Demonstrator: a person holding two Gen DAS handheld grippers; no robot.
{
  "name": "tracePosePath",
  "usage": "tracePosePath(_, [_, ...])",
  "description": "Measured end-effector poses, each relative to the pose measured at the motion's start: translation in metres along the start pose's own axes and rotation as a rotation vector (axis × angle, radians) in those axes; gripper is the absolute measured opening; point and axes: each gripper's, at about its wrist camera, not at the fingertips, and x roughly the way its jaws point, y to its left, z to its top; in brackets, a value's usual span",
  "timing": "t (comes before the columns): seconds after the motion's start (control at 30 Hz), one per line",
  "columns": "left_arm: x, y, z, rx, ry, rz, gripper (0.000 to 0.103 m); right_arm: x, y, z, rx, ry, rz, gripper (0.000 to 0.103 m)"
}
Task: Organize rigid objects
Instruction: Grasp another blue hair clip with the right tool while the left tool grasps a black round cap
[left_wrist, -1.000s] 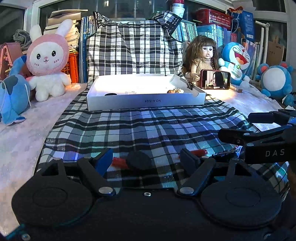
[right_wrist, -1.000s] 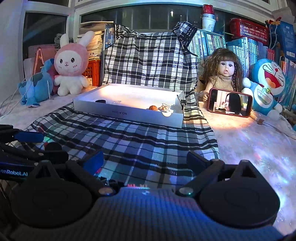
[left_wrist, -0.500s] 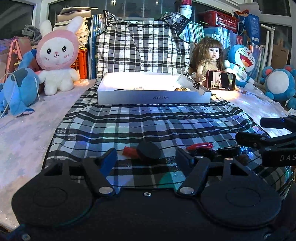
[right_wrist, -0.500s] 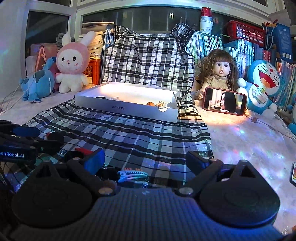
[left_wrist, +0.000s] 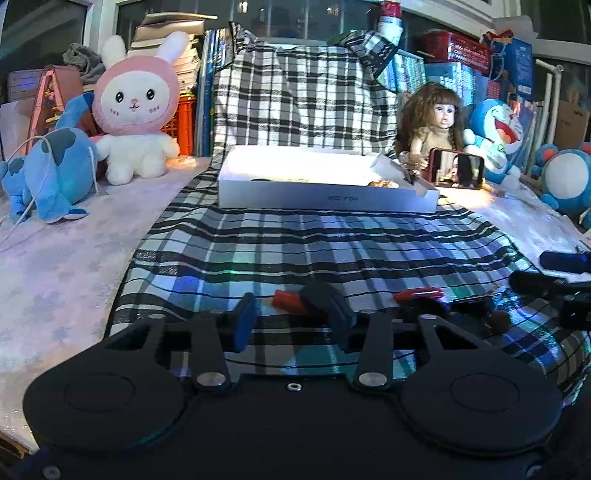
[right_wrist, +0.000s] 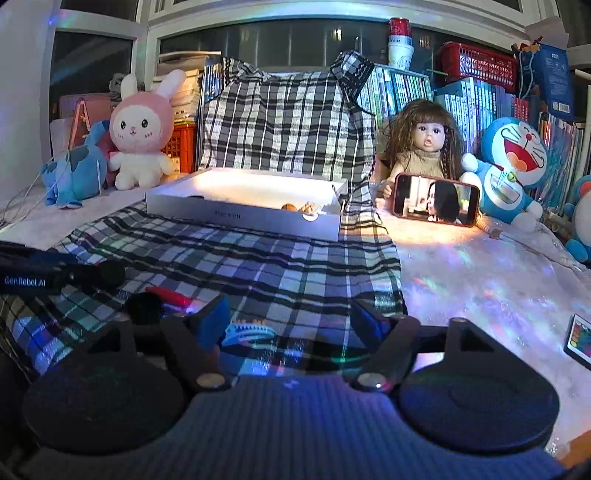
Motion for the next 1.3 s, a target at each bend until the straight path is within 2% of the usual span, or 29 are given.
tracePosePath(0.1, [0.0, -0.005, 0.001, 0.013, -0.002, -0.023, 0.034, 0.002, 0.002, -0.004, -0.01, 0.02, 0.013, 0.076])
tracePosePath(0.47, [0.013, -0.014, 0.001, 0.033, -0.002, -0.029, 0.034, 0.015, 0.012, -0.007, -0.014, 0.042, 0.032, 0.075])
tracePosePath(0.83, [0.021, -0.026, 0.001, 0.067, 0.003, -0.088, 0.034, 0.019, 0.001, -0.009, -0.026, 0.049, -0.015, 0.073])
tracePosePath(1.13, [0.022, -0.037, -0.001, 0.118, 0.013, -0.134, 0.034, 0.023, 0.004, -0.012, -0.023, 0.063, 0.0, 0.07])
tracePosePath(1.3, [0.024, -0.042, -0.004, 0.148, 0.018, -0.128, 0.034, 0.024, 0.004, -0.012, -0.017, 0.065, 0.007, 0.068])
